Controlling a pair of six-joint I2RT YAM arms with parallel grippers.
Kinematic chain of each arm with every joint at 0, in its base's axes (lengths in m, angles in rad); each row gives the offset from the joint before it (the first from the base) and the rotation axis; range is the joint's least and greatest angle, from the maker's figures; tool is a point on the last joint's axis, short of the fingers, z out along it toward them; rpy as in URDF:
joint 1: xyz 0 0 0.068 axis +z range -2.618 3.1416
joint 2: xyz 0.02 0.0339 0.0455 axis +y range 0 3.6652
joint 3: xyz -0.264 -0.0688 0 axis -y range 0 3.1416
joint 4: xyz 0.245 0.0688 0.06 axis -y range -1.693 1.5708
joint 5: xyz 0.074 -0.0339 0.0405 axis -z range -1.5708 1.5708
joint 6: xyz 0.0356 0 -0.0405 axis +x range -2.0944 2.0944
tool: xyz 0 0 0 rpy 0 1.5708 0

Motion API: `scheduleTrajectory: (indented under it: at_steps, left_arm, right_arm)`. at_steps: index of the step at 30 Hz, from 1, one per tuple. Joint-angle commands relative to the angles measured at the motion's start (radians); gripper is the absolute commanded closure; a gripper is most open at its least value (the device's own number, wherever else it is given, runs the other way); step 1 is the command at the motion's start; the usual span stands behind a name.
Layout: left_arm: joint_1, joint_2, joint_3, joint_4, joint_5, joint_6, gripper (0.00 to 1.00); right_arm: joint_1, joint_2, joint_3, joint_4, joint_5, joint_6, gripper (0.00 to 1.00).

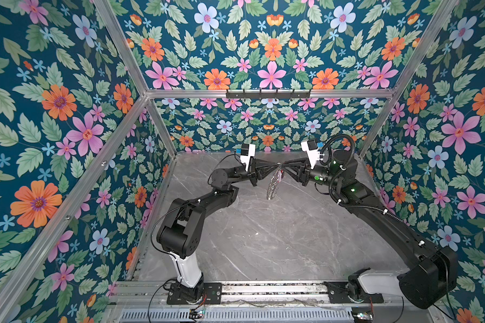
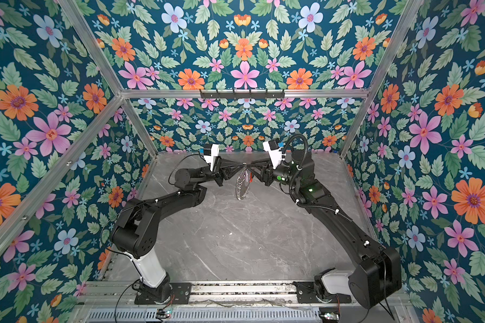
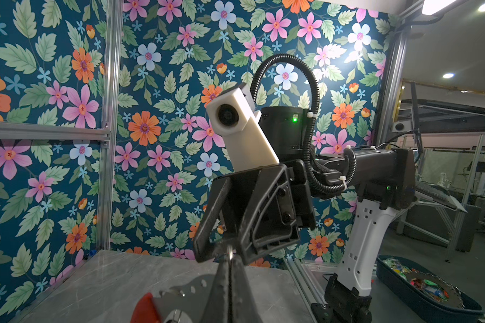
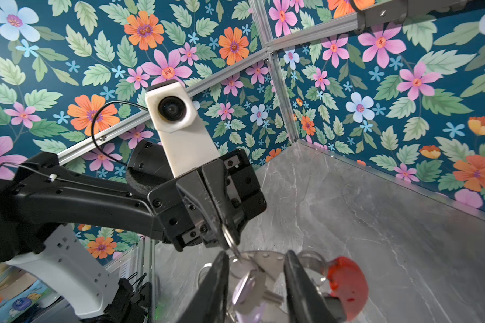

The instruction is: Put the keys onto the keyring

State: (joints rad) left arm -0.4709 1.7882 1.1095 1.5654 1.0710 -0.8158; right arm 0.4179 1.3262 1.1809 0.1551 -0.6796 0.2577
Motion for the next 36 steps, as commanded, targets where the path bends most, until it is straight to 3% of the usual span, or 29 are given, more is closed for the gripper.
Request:
scheduleTrajectory:
  at_steps: [1, 5, 11, 16, 19, 21, 25, 27, 36]
  left_arm:
    - [-0.001, 0.002, 0.01, 0.048, -0.003, -0.015, 1.0]
    - [-0.006, 0.004, 0.012, 0.048, -0.003, -0.02, 1.0]
    - [-0.007, 0.001, 0.008, 0.048, 0.003, -0.021, 1.0]
    - [-0.006, 0.004, 0.013, 0.017, 0.03, 0.002, 0.99]
    - [-0.003, -0.015, 0.002, -0.066, 0.068, 0.084, 0.82]
    - [0.001, -0.054, -0.026, -0.208, 0.07, 0.234, 0.75]
    - [0.002, -0.148, -0.018, -0.7, 0.02, 0.632, 0.73]
    - [-0.001, -0.169, 0.012, -0.87, 0.015, 0.749, 0.74]
    - [-0.002, -0.154, 0.042, -0.86, 0.076, 0.722, 0.86]
  right_arm:
    - [0.001, 0.018, 0.019, 0.006, -0.039, -0.004, 0.65]
    - [0.004, 0.046, 0.039, 0.016, -0.076, 0.021, 0.7]
    - [0.008, 0.04, 0.038, 0.018, -0.079, 0.017, 1.0]
    - [0.009, 0.023, 0.04, -0.021, -0.062, -0.018, 1.0]
    - [0.009, 0.012, 0.049, -0.084, -0.033, -0.072, 1.0]
    - [0.008, 0.011, 0.06, -0.149, -0.009, -0.12, 1.0]
    - [0.024, 0.017, 0.085, -0.261, 0.045, -0.21, 1.0]
    - [0.036, 0.023, 0.089, -0.289, 0.062, -0.236, 1.0]
    - [0.059, 0.03, 0.097, -0.311, 0.067, -0.267, 1.0]
